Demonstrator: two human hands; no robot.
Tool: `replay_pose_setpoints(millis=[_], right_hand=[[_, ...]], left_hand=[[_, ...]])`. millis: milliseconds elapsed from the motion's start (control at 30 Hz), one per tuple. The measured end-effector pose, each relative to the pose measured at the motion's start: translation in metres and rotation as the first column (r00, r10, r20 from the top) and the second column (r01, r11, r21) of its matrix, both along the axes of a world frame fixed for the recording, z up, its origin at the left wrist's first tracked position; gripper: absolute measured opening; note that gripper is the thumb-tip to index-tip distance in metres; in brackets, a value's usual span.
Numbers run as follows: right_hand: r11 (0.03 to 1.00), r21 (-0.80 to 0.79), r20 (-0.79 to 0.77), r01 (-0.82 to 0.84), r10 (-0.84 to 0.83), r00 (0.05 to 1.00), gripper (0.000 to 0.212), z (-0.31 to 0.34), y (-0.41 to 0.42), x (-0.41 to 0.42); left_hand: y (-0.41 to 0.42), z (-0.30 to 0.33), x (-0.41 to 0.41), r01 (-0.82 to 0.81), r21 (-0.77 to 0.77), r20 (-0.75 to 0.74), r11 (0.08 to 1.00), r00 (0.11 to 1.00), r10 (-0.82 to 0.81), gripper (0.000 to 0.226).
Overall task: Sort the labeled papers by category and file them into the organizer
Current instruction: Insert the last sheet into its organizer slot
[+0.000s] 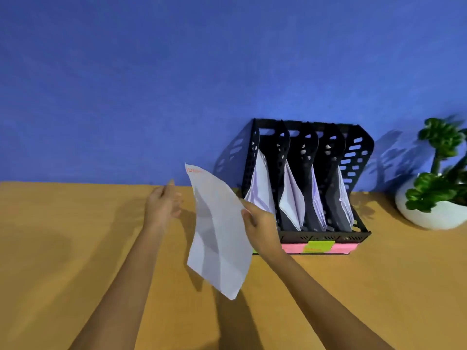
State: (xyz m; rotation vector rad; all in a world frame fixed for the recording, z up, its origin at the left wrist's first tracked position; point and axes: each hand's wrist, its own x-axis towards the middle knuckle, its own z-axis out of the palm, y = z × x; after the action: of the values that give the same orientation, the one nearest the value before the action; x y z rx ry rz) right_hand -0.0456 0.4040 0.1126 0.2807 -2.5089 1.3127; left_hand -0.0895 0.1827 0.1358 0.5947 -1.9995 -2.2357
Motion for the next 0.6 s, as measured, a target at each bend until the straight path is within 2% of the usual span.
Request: replay_pose_setpoints(millis=[67,133,233,333,400,467,533,600], right_hand=[[0.998,0.044,-0.083,-0.041,0.045,0.996,0.051,0.009,0.005,0.002],[0.993,0.095,-0.145,-0.070,0.084,0.986,0.057,0.018,0.014,0.005],[0.968,0.216,-0.178,-0.130,0.169,0.969,0.061,0.023,0.030,0.006],[0.931,0.282,-0.145,-0.230,0.279,0.949,0.037,0.030,0.052,0.012],[0.936,0.246,-0.169,-0.252,0.297,0.940,0.039,0.035,0.067,0.017],[0.967,0.122,-0.211,-0.225,0.246,0.946,0.040,0.040,0.085,0.019],[0.992,0.015,-0.247,-0.128,0.128,0.961,0.036,0.042,0.105,0.014],[1.000,0.002,-0.283,0.026,-0.025,0.959,0.022,0.044,0.125,0.002]], left_hand=[[0.016,0.027,-0.009,0.117,-0.015,0.104,0.993,0.988,-0.115,0.050],[0.034,0.046,-0.012,0.225,-0.063,0.156,0.972,0.965,-0.213,0.056],[0.056,0.057,-0.016,0.284,-0.273,0.149,0.919,0.956,-0.251,0.033],[0.073,0.066,-0.014,0.294,-0.468,0.183,0.833,0.955,-0.234,0.022],[0.081,0.075,-0.011,0.365,-0.524,0.220,0.769,0.931,-0.292,0.017],[0.097,0.089,-0.003,0.505,-0.557,0.315,0.659,0.863,-0.395,0.016],[0.114,0.103,0.008,0.654,-0.596,0.468,0.466,0.755,-0.460,0.020],[0.133,0.116,0.019,0.760,-0.601,0.604,0.247,0.634,-0.483,0.026]])
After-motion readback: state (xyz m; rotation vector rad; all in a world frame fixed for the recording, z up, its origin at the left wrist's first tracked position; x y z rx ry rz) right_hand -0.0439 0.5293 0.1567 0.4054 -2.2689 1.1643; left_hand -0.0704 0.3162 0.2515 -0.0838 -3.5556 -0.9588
